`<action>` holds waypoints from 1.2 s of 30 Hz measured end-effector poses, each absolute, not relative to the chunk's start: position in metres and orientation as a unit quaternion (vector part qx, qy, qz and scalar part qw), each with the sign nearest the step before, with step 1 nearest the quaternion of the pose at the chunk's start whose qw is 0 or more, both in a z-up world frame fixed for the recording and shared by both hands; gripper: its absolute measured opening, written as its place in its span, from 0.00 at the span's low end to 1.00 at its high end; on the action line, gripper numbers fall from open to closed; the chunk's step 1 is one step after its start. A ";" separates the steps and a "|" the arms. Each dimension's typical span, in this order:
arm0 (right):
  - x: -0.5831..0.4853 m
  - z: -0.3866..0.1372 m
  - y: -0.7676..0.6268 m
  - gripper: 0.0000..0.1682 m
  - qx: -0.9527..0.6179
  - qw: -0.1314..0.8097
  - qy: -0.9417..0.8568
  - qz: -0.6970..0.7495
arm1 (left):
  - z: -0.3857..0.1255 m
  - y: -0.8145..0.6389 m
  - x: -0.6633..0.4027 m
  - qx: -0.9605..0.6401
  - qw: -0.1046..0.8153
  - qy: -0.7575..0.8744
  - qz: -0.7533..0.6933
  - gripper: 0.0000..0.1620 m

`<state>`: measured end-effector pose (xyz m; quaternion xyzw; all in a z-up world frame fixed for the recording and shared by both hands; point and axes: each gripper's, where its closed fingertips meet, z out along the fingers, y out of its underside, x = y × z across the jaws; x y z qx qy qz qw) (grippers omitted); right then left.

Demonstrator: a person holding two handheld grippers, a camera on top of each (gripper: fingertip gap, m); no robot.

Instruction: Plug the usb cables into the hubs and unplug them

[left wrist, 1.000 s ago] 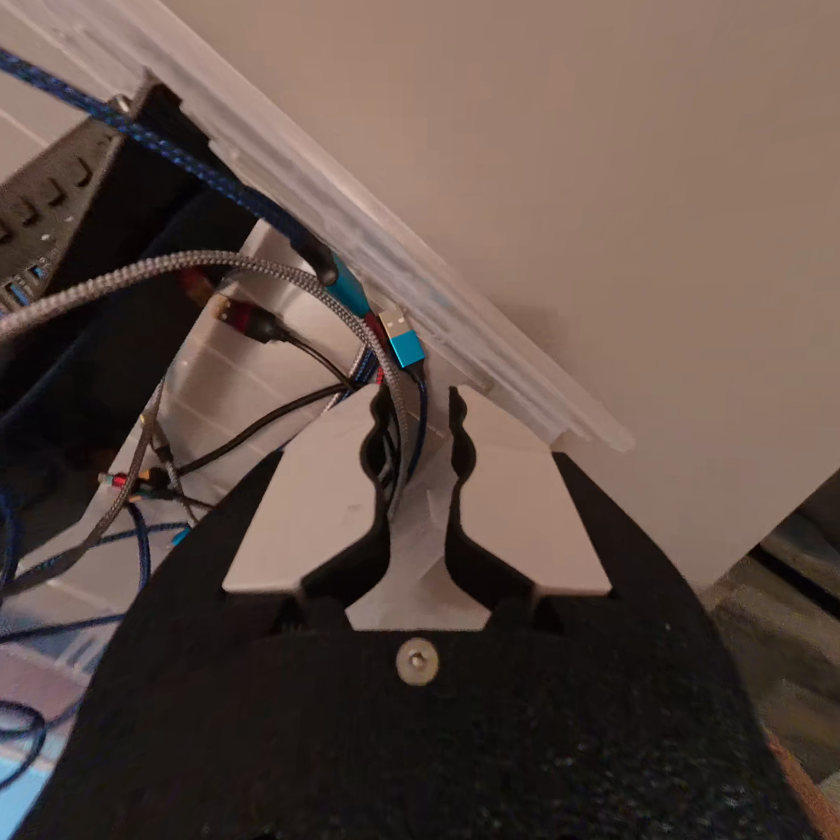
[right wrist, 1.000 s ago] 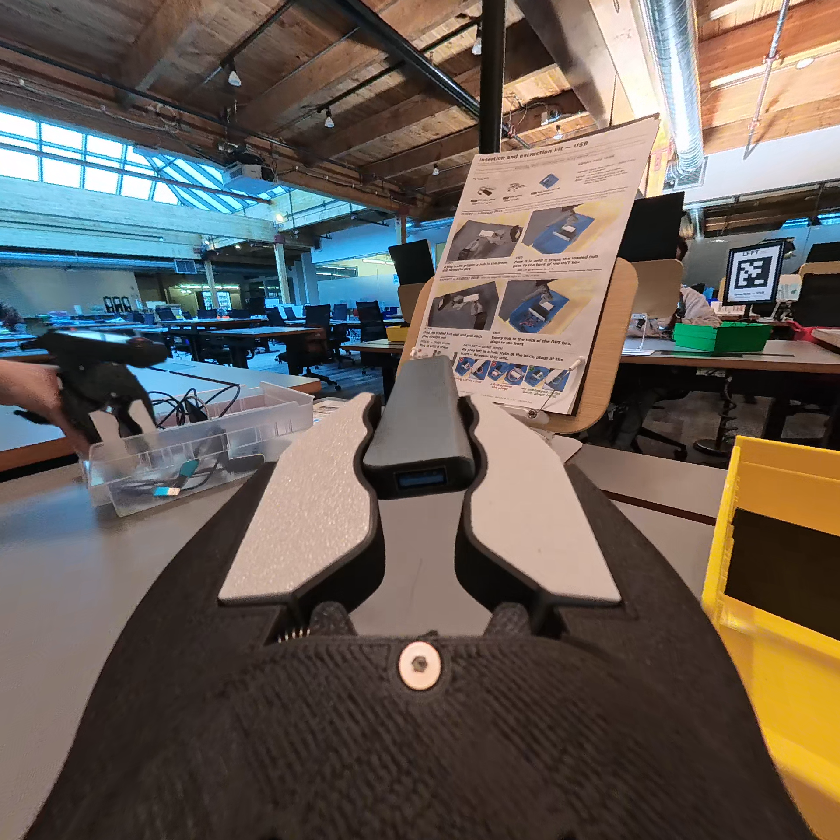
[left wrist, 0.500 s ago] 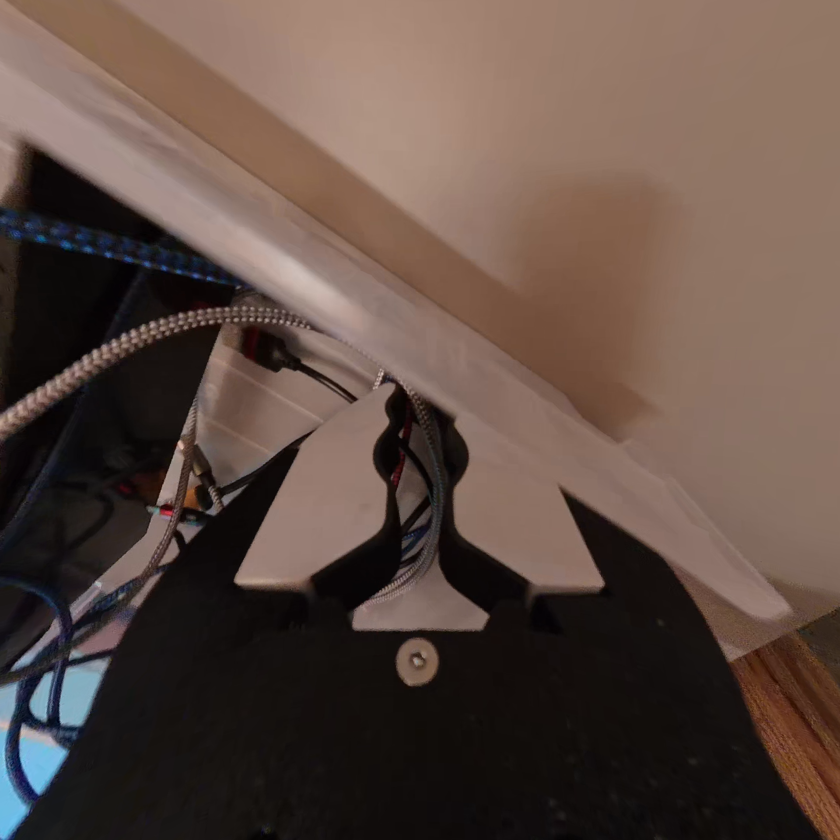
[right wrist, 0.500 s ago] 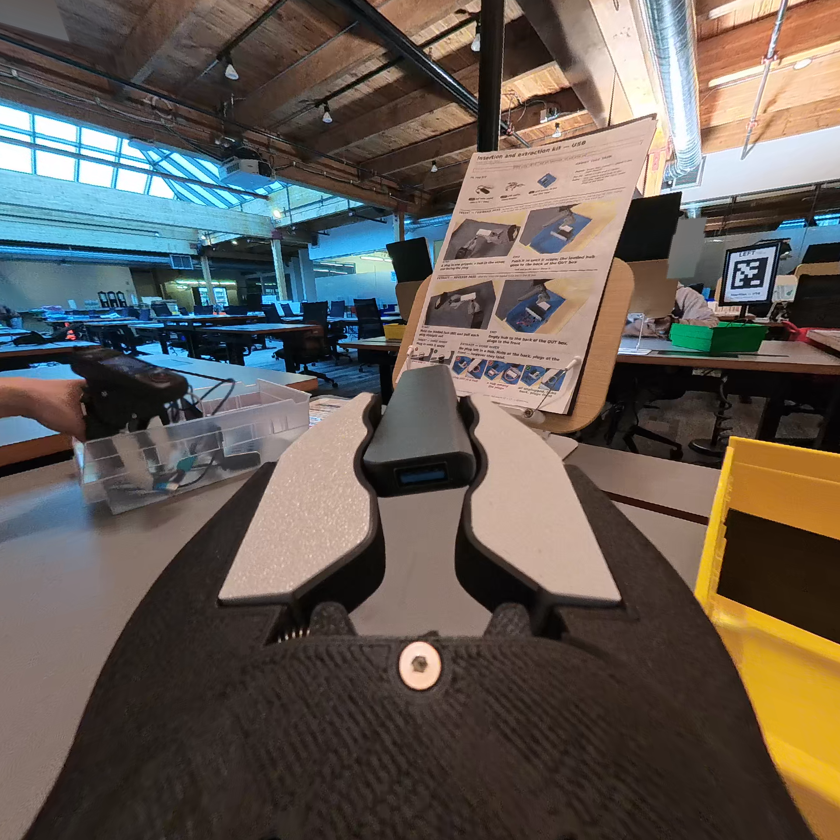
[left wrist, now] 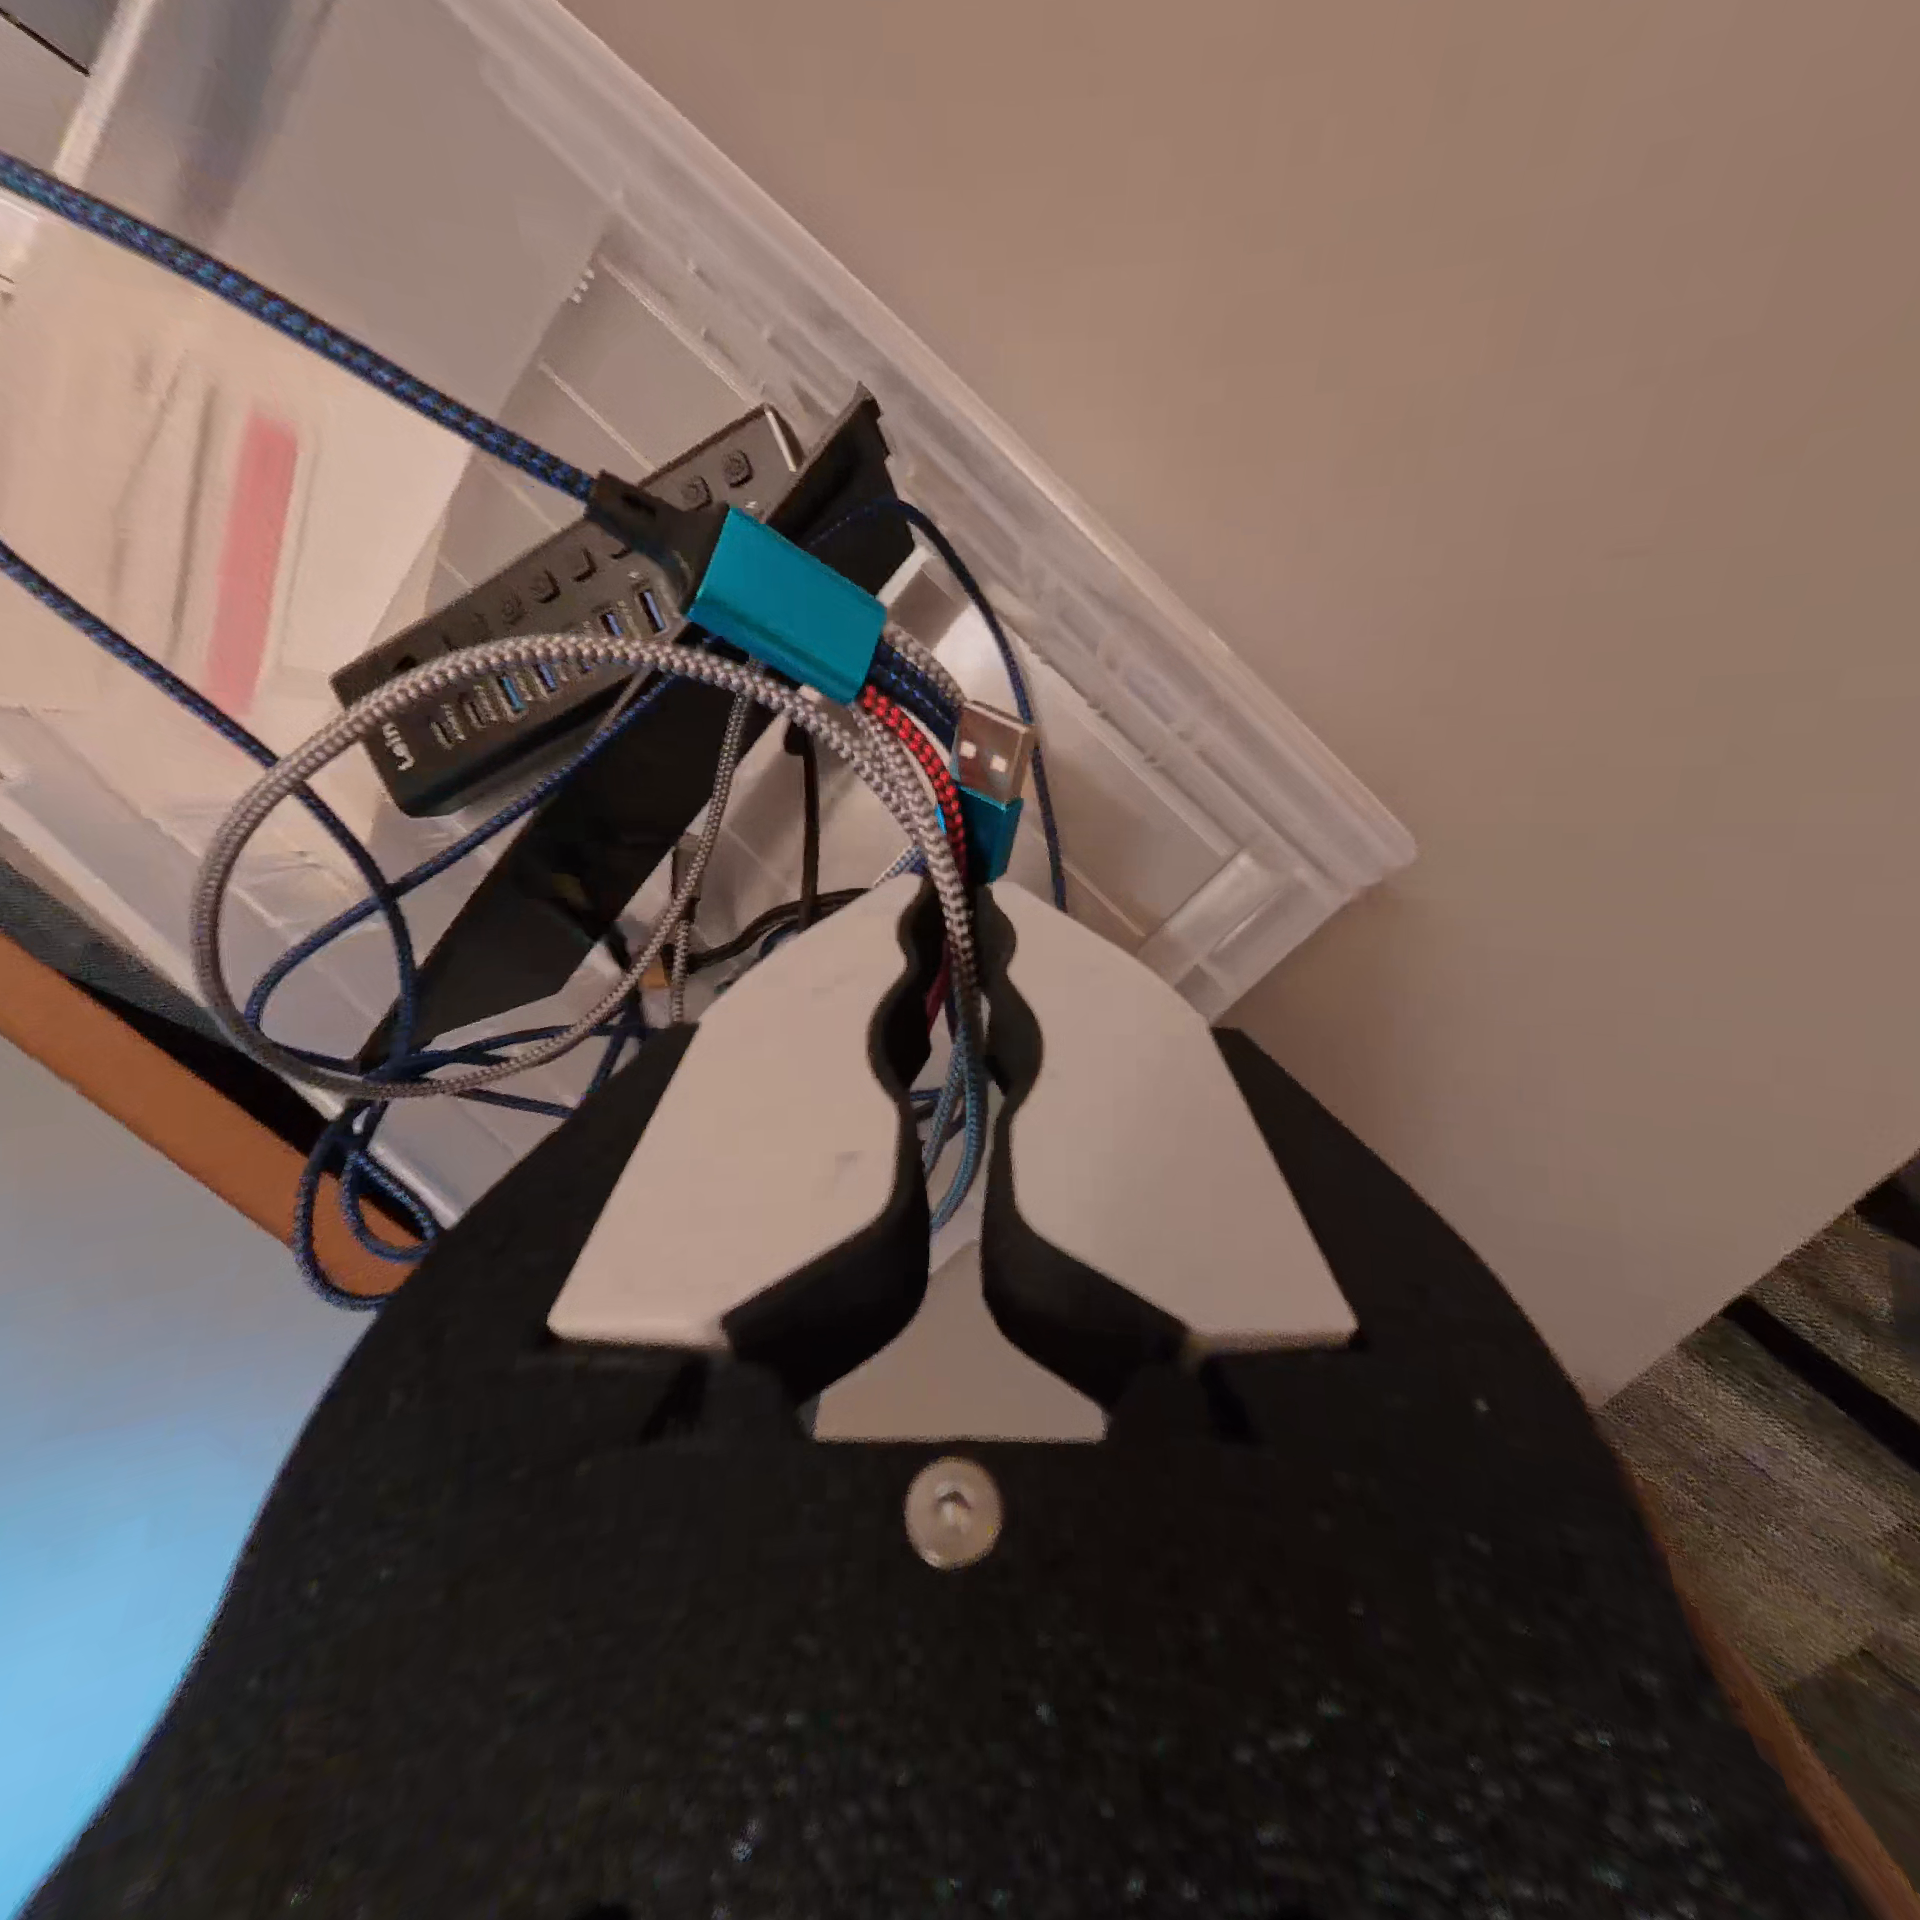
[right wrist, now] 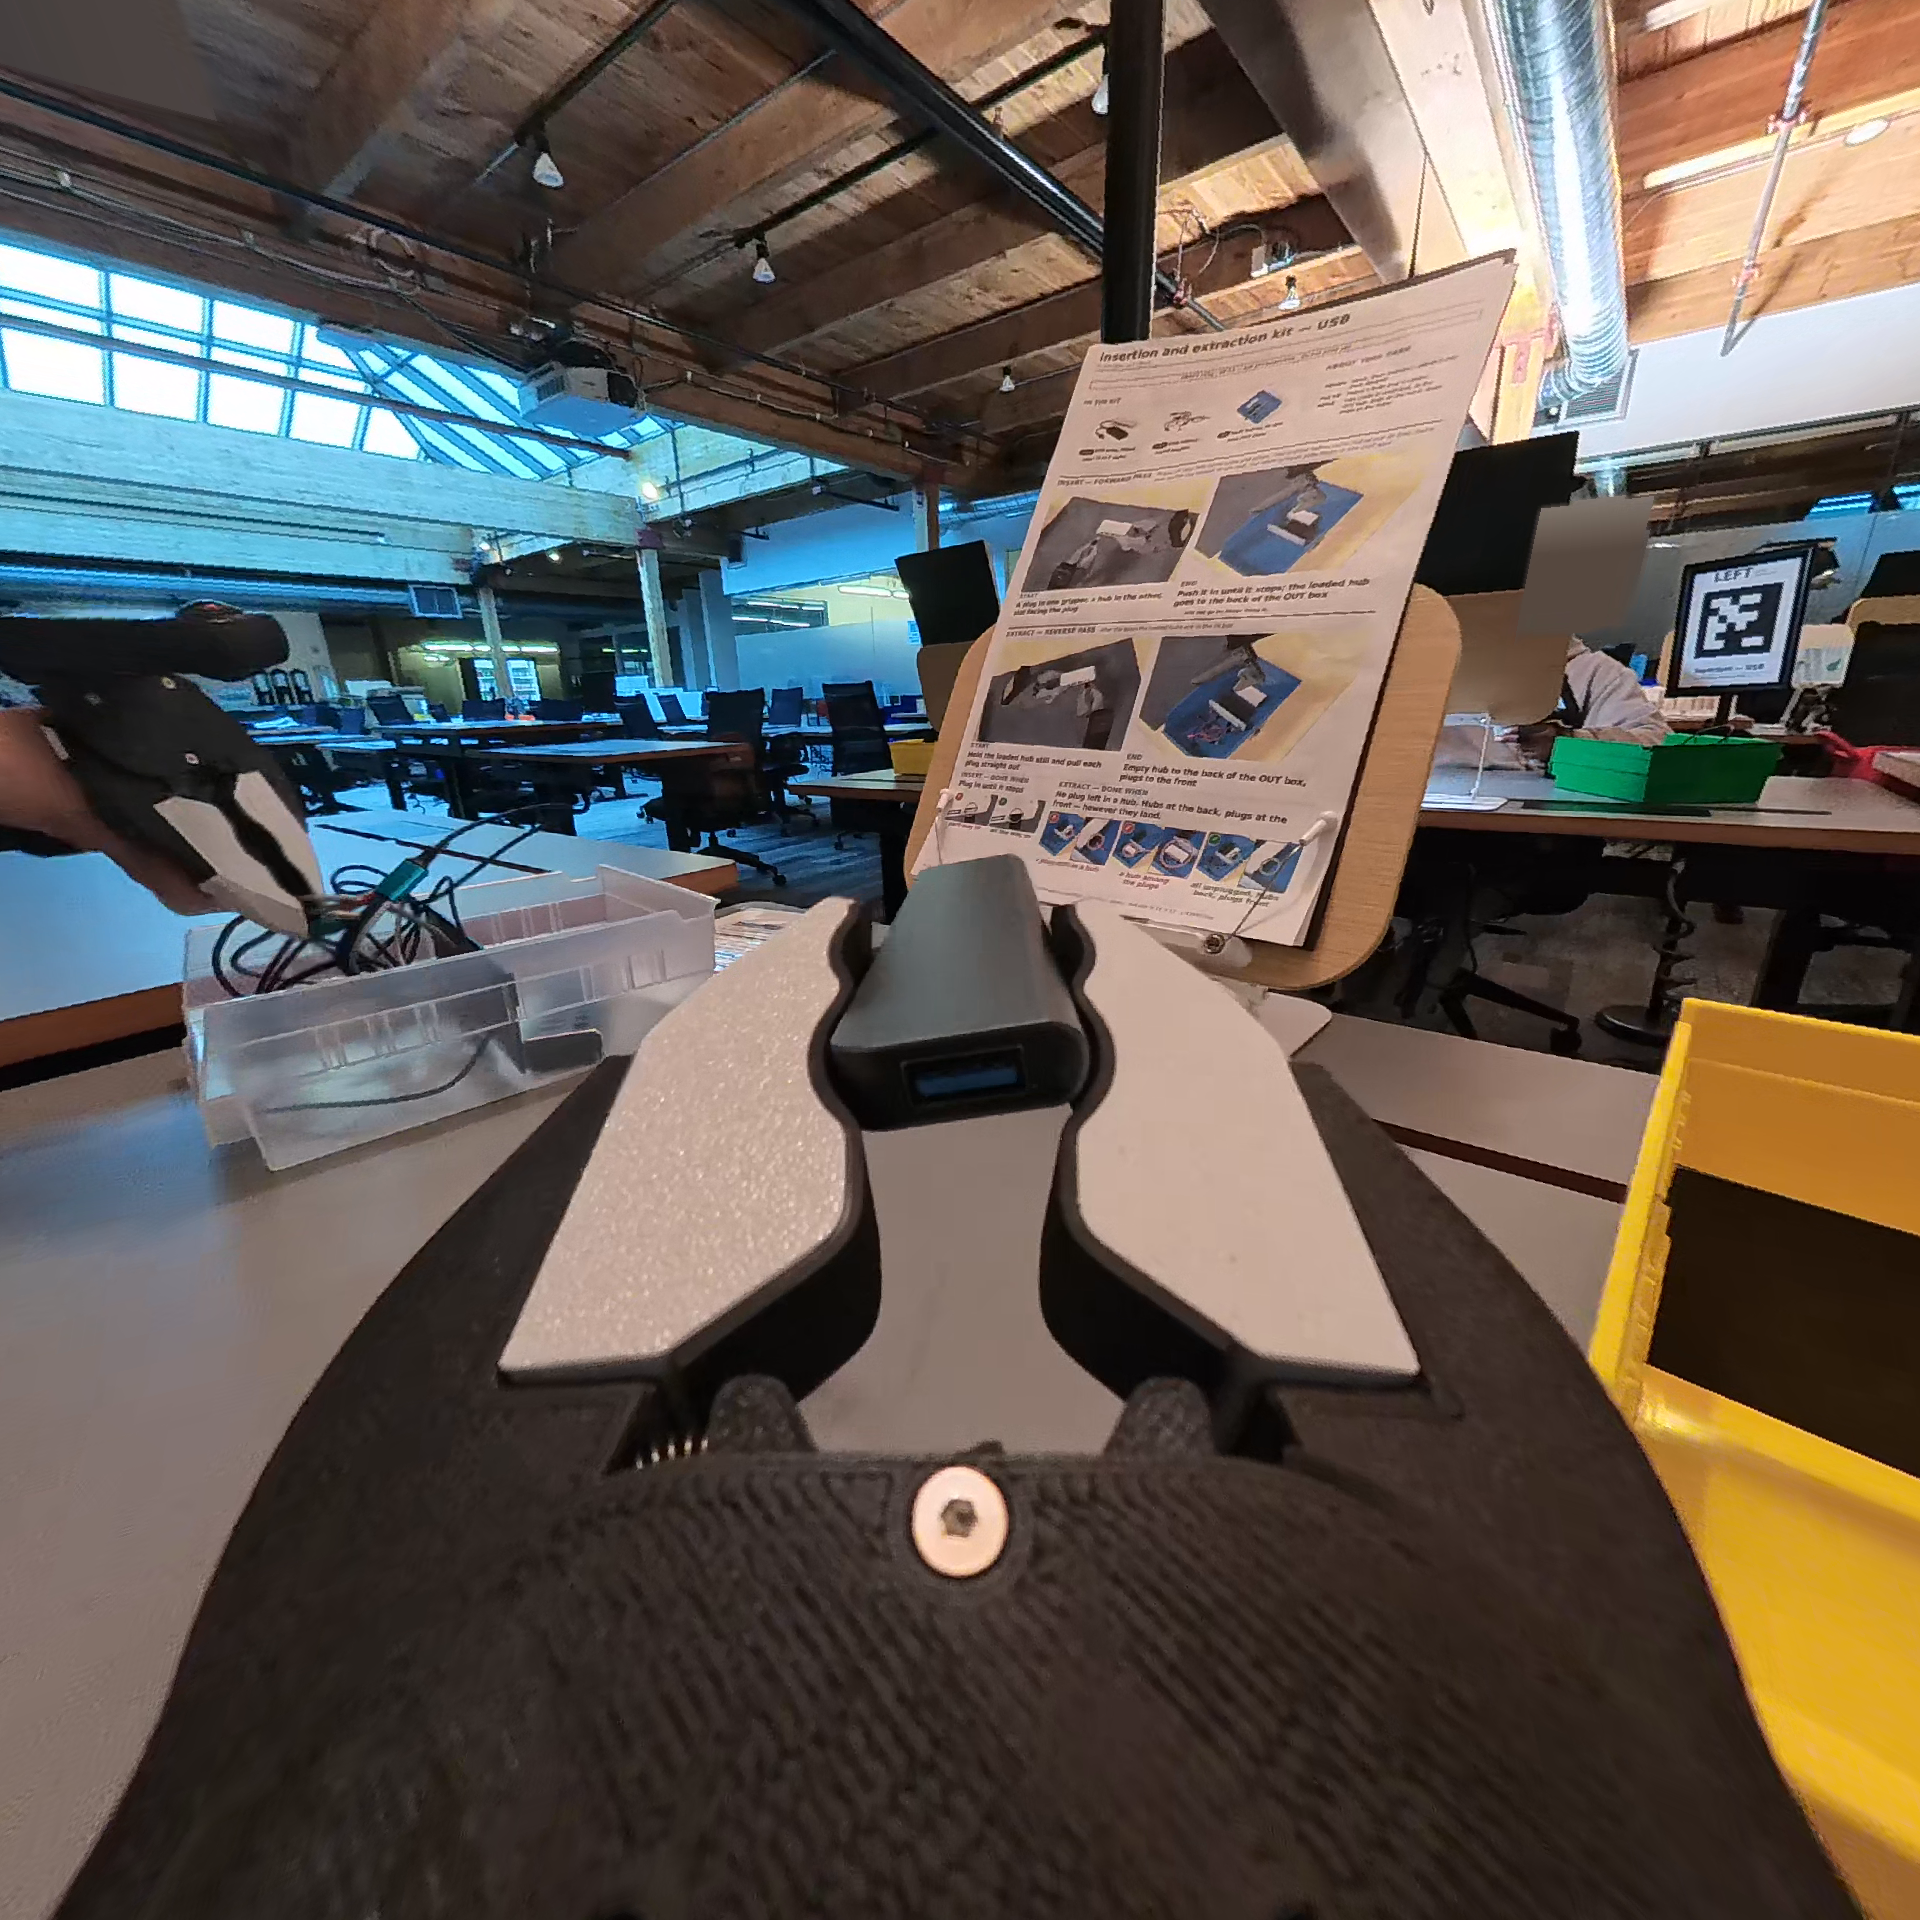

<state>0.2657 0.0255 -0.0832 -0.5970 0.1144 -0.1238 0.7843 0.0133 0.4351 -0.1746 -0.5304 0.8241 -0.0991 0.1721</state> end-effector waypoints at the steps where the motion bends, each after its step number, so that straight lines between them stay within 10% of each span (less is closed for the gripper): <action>1: 0.264 -0.083 0.026 0.21 -0.599 0.783 0.111 -0.124 | -0.175 0.434 0.011 -0.530 0.168 0.824 -0.105 0.03; 17: 0.261 -0.087 0.023 0.21 -0.608 0.777 0.102 -0.126 | -0.220 0.430 0.017 -0.555 0.127 0.809 -0.149 0.10; 36: 0.252 -0.076 0.033 0.21 -0.610 0.779 0.081 -0.124 | -0.154 0.502 0.084 -0.611 0.222 0.758 -0.050 0.28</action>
